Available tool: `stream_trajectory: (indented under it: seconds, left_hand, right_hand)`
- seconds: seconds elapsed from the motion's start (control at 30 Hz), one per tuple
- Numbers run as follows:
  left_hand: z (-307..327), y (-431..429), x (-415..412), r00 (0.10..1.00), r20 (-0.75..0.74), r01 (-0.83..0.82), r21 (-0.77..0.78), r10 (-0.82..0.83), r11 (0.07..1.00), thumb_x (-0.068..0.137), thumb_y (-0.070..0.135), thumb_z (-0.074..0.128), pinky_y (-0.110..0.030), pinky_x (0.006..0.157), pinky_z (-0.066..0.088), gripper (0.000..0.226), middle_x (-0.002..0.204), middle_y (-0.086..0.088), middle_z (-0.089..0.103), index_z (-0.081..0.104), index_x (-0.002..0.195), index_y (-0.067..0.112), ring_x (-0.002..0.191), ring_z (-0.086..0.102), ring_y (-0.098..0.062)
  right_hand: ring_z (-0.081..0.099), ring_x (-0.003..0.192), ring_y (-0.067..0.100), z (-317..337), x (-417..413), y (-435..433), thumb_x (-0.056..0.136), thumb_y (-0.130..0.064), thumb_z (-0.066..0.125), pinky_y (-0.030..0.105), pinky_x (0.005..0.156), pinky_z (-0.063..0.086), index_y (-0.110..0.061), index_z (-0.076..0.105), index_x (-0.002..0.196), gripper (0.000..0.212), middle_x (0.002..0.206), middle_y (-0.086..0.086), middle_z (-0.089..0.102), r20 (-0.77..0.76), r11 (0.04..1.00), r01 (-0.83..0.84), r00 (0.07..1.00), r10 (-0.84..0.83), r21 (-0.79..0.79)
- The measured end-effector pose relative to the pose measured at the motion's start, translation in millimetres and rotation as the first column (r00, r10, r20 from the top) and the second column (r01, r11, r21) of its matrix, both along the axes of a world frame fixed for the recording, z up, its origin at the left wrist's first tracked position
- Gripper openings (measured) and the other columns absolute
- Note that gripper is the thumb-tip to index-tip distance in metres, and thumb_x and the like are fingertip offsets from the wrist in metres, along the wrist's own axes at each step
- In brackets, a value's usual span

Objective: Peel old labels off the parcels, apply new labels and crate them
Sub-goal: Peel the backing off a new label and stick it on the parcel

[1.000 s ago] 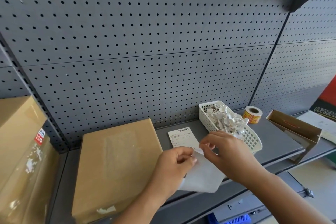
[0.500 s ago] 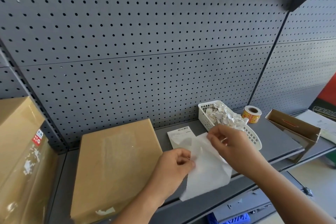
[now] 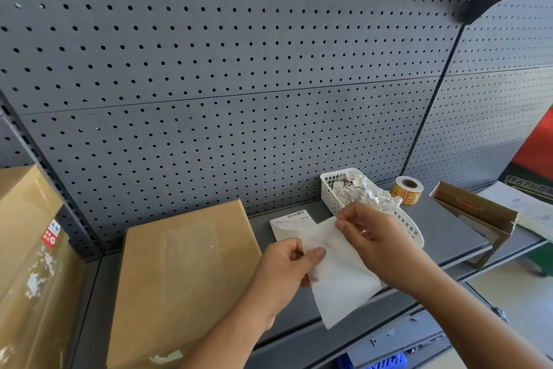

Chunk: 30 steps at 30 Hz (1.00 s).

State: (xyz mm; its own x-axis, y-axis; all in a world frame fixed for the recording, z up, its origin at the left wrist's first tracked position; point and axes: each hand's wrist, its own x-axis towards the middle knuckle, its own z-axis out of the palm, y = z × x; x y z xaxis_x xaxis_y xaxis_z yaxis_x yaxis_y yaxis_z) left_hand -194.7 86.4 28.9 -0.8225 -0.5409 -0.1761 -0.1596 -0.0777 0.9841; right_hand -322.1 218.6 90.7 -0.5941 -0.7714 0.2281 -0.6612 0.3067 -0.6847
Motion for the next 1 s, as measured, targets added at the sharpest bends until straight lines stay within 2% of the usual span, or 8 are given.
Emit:
stream_trajectory:
  seconds: [0.13,0.27,0.43,0.53,0.63,0.73,0.9,1.0]
  left_hand:
    - [-5.0,2.2,1.0,0.998,0.054,0.033,-0.005,-0.033,0.999,0.094,0.025,0.071,-0.038,0.08,0.06,0.026,0.093,-0.008,0.077,0.07,0.101,0.0,0.09,0.073,-0.029]
    - [-8.6,1.1,2.8,0.993,0.098,0.066,-0.044,-0.061,0.997,0.093,0.022,0.072,-0.037,0.078,0.059,0.018,0.091,-0.005,0.077,0.07,0.098,0.005,0.082,0.072,-0.019]
    - [1.5,-2.7,-0.9,0.999,0.029,0.043,0.081,-0.045,0.996,0.089,0.034,0.076,-0.033,0.076,0.06,0.038,0.089,-0.013,0.072,0.061,0.101,0.001,0.074,0.067,-0.016]
    - [4.9,-6.7,-6.6,1.0,0.018,-0.017,0.066,0.016,0.998,0.086,0.049,0.074,-0.03,0.07,0.055,0.056,0.098,-0.018,0.071,0.061,0.104,-0.002,0.071,0.065,-0.014]
    - [2.1,-8.4,-11.8,0.994,-0.021,-0.101,0.048,0.103,0.994,0.09,0.041,0.072,-0.026,0.066,0.052,0.044,0.081,-0.008,0.065,0.065,0.1,-0.001,0.067,0.062,-0.011]
    - [0.5,-7.5,-14.8,0.994,-0.034,-0.103,0.025,0.104,0.994,0.093,0.029,0.071,-0.022,0.061,0.049,0.031,0.075,-0.003,0.067,0.065,0.096,-0.001,0.064,0.06,-0.009]
    - [-7.7,-7.3,-15.2,0.998,0.041,-0.046,-0.064,0.049,0.997,0.089,0.032,0.073,-0.036,0.07,0.049,0.024,0.08,-0.012,0.072,0.068,0.088,0.008,0.069,0.063,-0.026]
    - [-10.7,-7.2,-14.4,0.995,0.084,-0.037,-0.146,0.05,0.989,0.087,0.031,0.073,-0.035,0.068,0.047,0.02,0.074,-0.009,0.069,0.065,0.078,0.014,0.065,0.06,-0.016]
  right_hand:
    - [0.06,0.082,-0.004,1.0,-12.5,0.3,0.097,-0.029,0.057,0.012,0.065,0.047,-0.03,0.06,0.091,0.006,0.087,-0.014,0.067,-0.019,0.993,0.105,0.994,-0.106,-0.044]
    - [0.058,0.075,0.0,6.7,-18.8,0.2,0.098,-0.031,0.054,0.023,0.06,0.043,-0.031,0.057,0.09,0.009,0.082,-0.009,0.065,-0.03,0.986,0.147,0.988,-0.15,-0.079]
    - [0.054,0.064,0.021,14.8,-14.7,1.0,0.1,-0.031,0.051,0.038,0.061,0.046,-0.03,0.052,0.091,0.009,0.076,0.003,0.063,-0.072,0.995,0.035,0.997,-0.042,-0.093]
    - [0.057,0.069,0.018,16.5,-10.9,1.5,0.1,-0.033,0.05,0.038,0.066,0.049,-0.031,0.053,0.093,0.007,0.079,-0.001,0.064,-0.056,0.995,-0.032,0.998,0.027,-0.092]
    - [0.06,0.076,0.011,16.6,-9.2,1.3,0.1,-0.032,0.051,0.032,0.07,0.051,-0.032,0.054,0.094,0.006,0.084,-0.006,0.065,-0.041,0.995,-0.046,0.998,0.043,-0.09]
    - [0.058,0.072,0.01,16.5,-10.1,2.2,0.1,-0.032,0.051,0.026,0.065,0.048,-0.033,0.054,0.093,0.008,0.083,-0.007,0.064,-0.055,0.996,-0.03,0.998,0.026,-0.081]
    - [0.055,0.068,0.019,19.1,-14.8,2.4,0.1,-0.032,0.049,0.041,0.062,0.048,-0.031,0.052,0.092,0.009,0.078,0.0,0.063,-0.065,0.992,0.054,0.996,-0.062,-0.113]
    - [0.053,0.067,0.02,22.2,-16.7,2.6,0.1,-0.032,0.048,0.043,0.062,0.048,-0.031,0.05,0.091,0.009,0.077,0.002,0.063,-0.075,0.984,0.12,0.989,-0.13,-0.132]
